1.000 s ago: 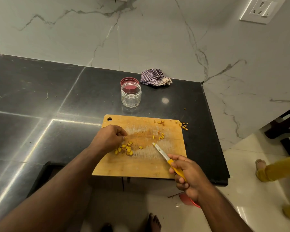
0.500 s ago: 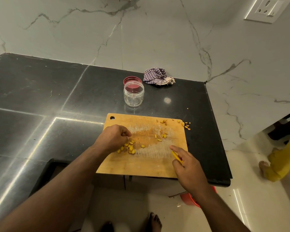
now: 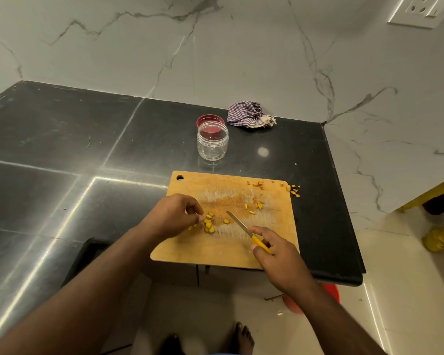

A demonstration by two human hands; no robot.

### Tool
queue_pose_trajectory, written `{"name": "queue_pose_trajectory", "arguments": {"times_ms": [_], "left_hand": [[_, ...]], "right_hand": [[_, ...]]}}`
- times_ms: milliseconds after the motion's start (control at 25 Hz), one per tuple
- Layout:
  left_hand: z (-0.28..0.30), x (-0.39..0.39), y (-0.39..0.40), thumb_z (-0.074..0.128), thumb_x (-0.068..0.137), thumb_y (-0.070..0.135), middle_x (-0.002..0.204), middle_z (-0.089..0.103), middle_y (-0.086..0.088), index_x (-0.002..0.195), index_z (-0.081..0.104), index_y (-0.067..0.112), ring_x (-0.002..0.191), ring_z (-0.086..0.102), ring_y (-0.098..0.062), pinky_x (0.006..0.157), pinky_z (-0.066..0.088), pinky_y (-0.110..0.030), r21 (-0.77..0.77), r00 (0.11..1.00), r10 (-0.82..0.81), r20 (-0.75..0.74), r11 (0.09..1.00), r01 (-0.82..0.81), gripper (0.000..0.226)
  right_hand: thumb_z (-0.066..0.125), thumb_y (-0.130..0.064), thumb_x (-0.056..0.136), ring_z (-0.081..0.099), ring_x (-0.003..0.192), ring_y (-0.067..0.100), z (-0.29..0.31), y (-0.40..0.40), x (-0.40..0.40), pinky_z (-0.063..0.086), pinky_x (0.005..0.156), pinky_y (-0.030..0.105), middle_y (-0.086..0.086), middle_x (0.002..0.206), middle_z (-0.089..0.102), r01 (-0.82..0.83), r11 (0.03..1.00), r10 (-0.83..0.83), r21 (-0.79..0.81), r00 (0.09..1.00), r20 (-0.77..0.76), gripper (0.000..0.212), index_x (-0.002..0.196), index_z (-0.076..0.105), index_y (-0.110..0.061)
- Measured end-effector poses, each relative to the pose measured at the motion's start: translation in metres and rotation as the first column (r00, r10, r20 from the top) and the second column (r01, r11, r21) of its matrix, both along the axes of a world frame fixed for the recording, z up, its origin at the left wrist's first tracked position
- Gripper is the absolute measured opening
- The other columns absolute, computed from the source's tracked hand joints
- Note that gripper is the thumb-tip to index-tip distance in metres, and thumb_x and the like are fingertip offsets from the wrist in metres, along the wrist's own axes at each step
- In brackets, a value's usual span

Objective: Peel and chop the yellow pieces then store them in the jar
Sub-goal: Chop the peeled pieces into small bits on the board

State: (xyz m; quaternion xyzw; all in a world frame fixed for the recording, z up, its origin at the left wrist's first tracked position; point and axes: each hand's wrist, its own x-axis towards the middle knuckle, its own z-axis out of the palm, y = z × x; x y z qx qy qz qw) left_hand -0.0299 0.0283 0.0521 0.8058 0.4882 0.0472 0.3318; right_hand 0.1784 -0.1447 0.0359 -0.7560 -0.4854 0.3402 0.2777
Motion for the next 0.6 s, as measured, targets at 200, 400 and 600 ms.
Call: {"name": "queue_pose_trajectory", "arguments": {"times_ms": [200, 400, 600], "left_hand": [[-0.010, 0.009, -0.016, 0.065, 0.093, 0.032, 0.104, 0.054, 0.011, 0.116, 0.070, 0.036, 0.087, 0.053, -0.006, 0.068, 0.039, -0.018, 0.113, 0.992, -0.119, -0.047, 0.986, 0.124, 0.023], [-0.009, 0.011, -0.016, 0.066, 0.092, 0.031, 0.108, 0.050, 0.012, 0.104, 0.071, 0.035, 0.096, 0.054, -0.009, 0.075, 0.041, -0.019, 0.125, 0.984, -0.167, -0.059, 0.977, 0.173, 0.014], [0.002, 0.015, -0.010, 0.062, 0.094, 0.024, 0.098, 0.061, 0.010, 0.098, 0.062, 0.027, 0.085, 0.057, -0.009, 0.063, 0.042, -0.018, 0.047, 0.998, -0.035, 0.046, 0.998, 0.033, 0.005]], "right_hand": [[0.056, -0.026, 0.096, 0.051, 0.071, 0.002, -0.003, 0.010, 0.000, 0.035, 0.057, 0.013, -0.018, 0.082, 0.051, 0.013, 1.000, -0.013, 0.011, 1.000, -0.019, 0.039, 0.132, 0.055, -0.041], [0.057, -0.027, 0.096, 0.052, 0.071, 0.005, -0.005, 0.009, -0.001, 0.039, 0.058, 0.018, -0.014, 0.082, 0.053, 0.035, 0.999, -0.035, -0.005, 0.998, -0.049, 0.038, 0.131, 0.056, -0.041], [0.056, -0.028, 0.096, 0.056, 0.076, 0.007, -0.005, 0.006, 0.001, 0.044, 0.060, 0.020, -0.013, 0.090, 0.058, 0.044, 0.999, -0.045, -0.025, 0.997, -0.064, 0.036, 0.129, 0.056, -0.044]]}}
